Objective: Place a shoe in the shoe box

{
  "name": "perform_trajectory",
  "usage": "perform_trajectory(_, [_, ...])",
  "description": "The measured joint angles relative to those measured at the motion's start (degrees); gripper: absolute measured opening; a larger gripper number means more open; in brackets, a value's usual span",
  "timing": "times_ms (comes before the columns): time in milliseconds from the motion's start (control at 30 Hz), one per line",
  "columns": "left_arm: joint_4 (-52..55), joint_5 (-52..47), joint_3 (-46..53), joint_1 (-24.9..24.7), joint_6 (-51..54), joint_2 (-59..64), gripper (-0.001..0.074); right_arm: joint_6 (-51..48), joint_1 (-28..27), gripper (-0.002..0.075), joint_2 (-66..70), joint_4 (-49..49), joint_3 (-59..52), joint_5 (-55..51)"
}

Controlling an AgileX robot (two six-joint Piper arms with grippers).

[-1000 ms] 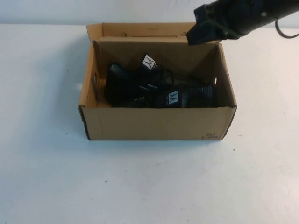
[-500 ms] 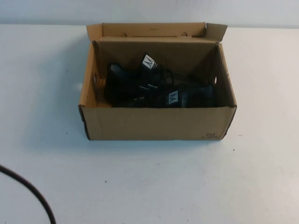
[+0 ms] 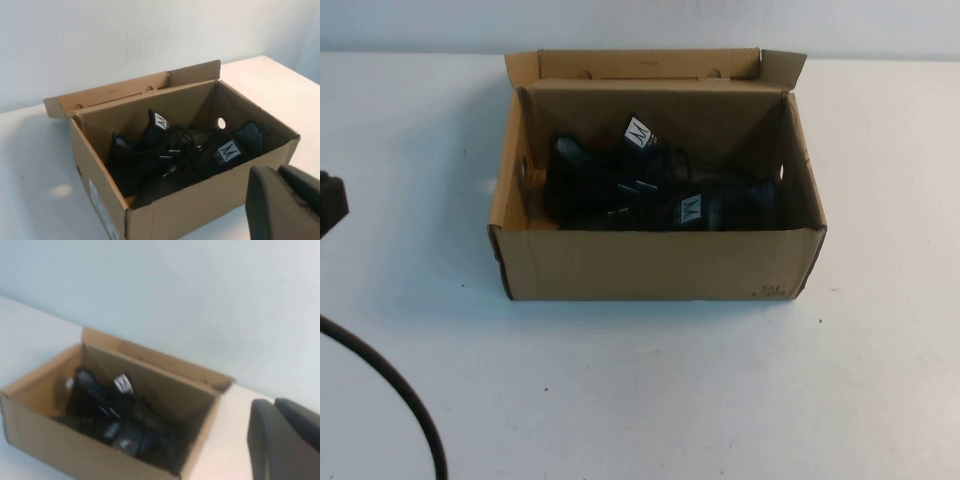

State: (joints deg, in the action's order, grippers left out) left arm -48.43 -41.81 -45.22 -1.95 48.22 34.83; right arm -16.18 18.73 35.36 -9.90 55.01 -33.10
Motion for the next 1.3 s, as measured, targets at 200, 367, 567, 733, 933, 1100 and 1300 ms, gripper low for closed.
perform_trajectory(200, [-1.25,-1.25,0.0,-0.07,0.23,0.0,-0.0001,2.17,0.0,-0.0016,-10.77,4.39,-15.53,2.91])
perform_trajectory(367, [-1.62,-1.93,0.0,-0.07,0.34,0.0,-0.0001,2.2,0.0,-0.0016,-17.33,5.82,-24.52,3.04])
perform_trajectory(567, [-1.89,-3.62,0.0,-0.07,0.34,0.0,-0.0001,2.2,0.0,-0.0016,-19.58,6.32,-27.98,2.81])
perform_trajectory(733, [-1.97,-3.84,0.0,-0.07,0.34,0.0,-0.0001,2.2,0.0,-0.0016,-19.58,6.11,-27.98,2.71])
perform_trajectory(933, [-1.97,-3.84,-0.1,-0.12,0.34,0.0,-0.0001,2.2,0.0,-0.0016,-19.58,6.0,-27.98,2.71])
perform_trajectory(1100, [-1.97,-3.84,-0.1,-0.12,0.34,0.0,-0.0001,2.2,0.0,-0.0016,-19.58,6.0,-27.98,2.71])
perform_trajectory(1300, [-1.97,-3.84,-0.1,-0.12,0.34,0.0,-0.0001,2.2,0.0,-0.0016,-19.58,6.0,-27.98,2.71])
